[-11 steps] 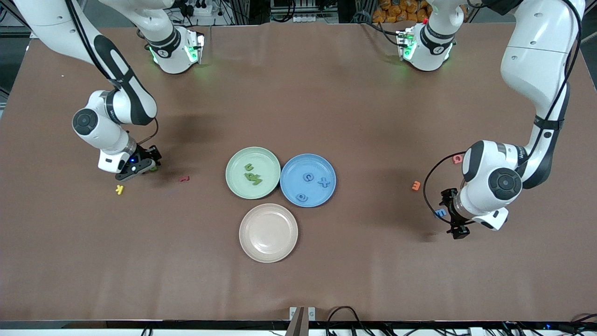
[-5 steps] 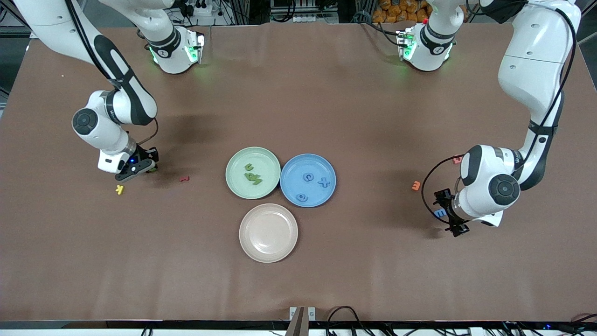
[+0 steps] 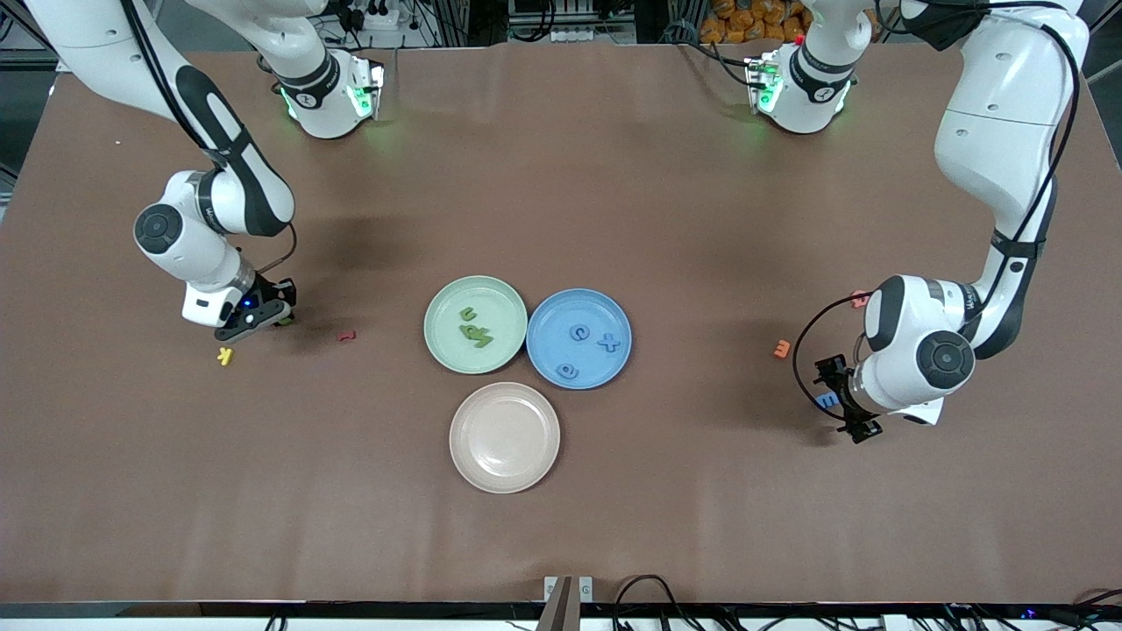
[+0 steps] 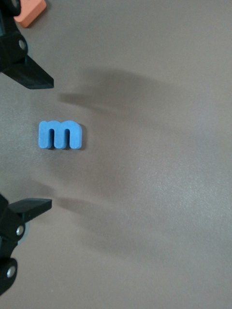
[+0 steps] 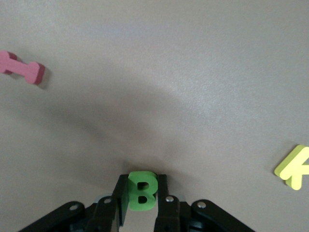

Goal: Sort letters by color into matching plates
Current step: 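Grasp the blue E with the left gripper while the right gripper lifts the B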

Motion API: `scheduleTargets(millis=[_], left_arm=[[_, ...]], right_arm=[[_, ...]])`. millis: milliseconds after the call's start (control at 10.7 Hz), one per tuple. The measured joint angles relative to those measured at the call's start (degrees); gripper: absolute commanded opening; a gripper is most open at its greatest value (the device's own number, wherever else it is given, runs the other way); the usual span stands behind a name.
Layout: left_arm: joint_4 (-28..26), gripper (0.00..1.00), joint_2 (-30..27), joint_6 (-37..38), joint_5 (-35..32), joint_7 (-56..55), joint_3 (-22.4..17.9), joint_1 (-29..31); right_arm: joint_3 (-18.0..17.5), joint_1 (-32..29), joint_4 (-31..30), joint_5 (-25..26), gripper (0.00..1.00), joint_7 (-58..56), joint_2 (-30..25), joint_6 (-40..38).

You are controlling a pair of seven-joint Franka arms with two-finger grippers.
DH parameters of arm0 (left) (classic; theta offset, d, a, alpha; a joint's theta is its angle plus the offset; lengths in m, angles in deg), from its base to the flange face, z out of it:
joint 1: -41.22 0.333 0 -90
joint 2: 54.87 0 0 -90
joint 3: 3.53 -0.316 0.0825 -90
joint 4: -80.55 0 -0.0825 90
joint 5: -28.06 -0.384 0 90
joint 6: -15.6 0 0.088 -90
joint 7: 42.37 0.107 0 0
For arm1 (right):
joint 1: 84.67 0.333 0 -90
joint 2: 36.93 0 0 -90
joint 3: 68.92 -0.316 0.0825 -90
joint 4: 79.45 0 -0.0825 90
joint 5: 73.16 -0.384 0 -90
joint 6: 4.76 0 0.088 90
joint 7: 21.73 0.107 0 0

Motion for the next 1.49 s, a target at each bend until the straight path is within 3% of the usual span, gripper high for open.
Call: scheduleTargets(millis=[466, 838, 1024, 1117, 1211, 1490], left_arm=[[0.3, 1.0, 0.9, -0.2, 0.0, 0.0, -0.6, 0.0], [0.3, 1.0, 1.4, -1.3, 0.0, 0.0, -0.7, 0.0], [0.3, 0.31, 1.5, -1.9, 0.0, 0.0, -0.7, 0.0], [0.3, 0.1, 1.6, -2.1, 0.0, 0.0, -0.9, 0.0], [0.3, 0.0, 1.8, -2.3, 0.0, 0.0, -1.0, 0.0], [0.8, 0.0, 1.5, -2.5, 0.0, -4.3, -1.2, 0.0]], right_arm=[[-0.2, 0.2, 3.0, -0.1, 0.23, 4.9, -0.6, -3.1], [-0.9, 4.2, 4.8, -0.1, 0.21, 19.9, -0.8, -4.4], [-1.1, 8.0, 6.5, -0.1, 0.21, 29.1, -0.9, -6.8], [-1.1, 9.9, 7.8, -0.1, 0.21, 33.6, -1.0, -8.9], [-1.2, 11.9, 9.6, -0.1, 0.21, 38.1, -1.0, -11.7], [-1.2, 19.2, 16.4, -0.1, 0.21, 49.6, -1.1, -22.6]])
